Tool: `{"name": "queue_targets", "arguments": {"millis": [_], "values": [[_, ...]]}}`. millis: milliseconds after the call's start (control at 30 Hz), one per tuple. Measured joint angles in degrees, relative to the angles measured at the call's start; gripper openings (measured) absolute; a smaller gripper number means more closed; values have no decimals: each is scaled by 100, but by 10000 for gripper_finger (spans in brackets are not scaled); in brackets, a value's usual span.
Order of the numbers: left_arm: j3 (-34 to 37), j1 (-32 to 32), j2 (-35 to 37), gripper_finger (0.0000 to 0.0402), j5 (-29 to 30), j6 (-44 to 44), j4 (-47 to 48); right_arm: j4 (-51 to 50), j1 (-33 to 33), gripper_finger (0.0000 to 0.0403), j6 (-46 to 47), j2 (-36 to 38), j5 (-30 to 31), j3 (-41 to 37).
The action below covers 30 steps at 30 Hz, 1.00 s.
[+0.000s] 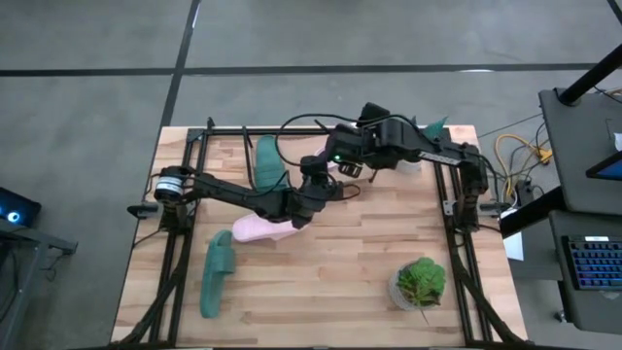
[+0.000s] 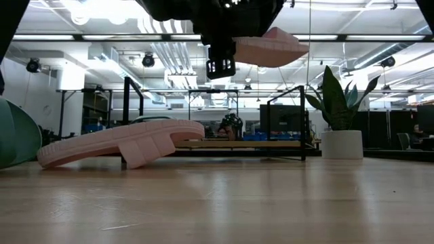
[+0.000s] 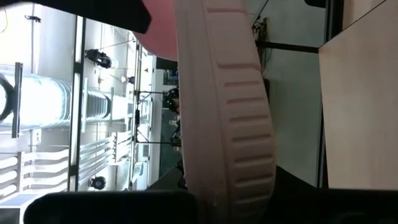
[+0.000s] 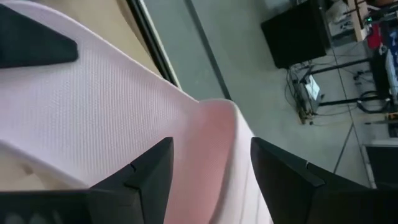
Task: Pick and place slides into the shelf
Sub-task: Put the right pink slide on the shelf
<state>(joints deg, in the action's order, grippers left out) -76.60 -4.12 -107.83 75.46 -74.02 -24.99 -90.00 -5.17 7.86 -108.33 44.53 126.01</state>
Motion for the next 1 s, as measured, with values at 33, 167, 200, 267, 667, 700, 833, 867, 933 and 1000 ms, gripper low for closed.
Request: {"name": "queue_targets", "arguments": {"millis": [33, 167, 200, 267, 667, 700, 833, 867, 933, 1000], "values": [[0, 0, 0, 42, -1, 0, 0, -6, -22, 203, -9, -23, 0, -8], [0, 0, 1, 42, 0, 1, 0, -4, -132, 203, -49, -35, 2, -14], [0, 0, 0, 42, 4, 2, 0, -4, -162, 203, -85, -27, 4, -12], [0, 0, 0, 42, 3, 2, 0, -4, -216, 203, -134, -14, 2, -13], [-26, 2, 4, 42, -2, 9, -9, 12, -429, 101, -431, 2, -33, -19], [-26, 2, 7, 42, -4, 9, -17, 14, -429, 79, -530, 2, -39, -19], [-26, 2, 9, 42, -7, 17, -68, 11, -430, 18, -828, 2, -34, -22], [-26, 2, 9, 42, -7, 17, -96, 10, -433, 15, -838, 2, -24, -22], [-26, 4, 9, 58, -17, 24, -216, 10, -442, 12, -857, 2, 92, -23], [-20, 4, 9, 95, -57, 25, -385, 20, -444, 11, -951, 8, 330, -21]]}}
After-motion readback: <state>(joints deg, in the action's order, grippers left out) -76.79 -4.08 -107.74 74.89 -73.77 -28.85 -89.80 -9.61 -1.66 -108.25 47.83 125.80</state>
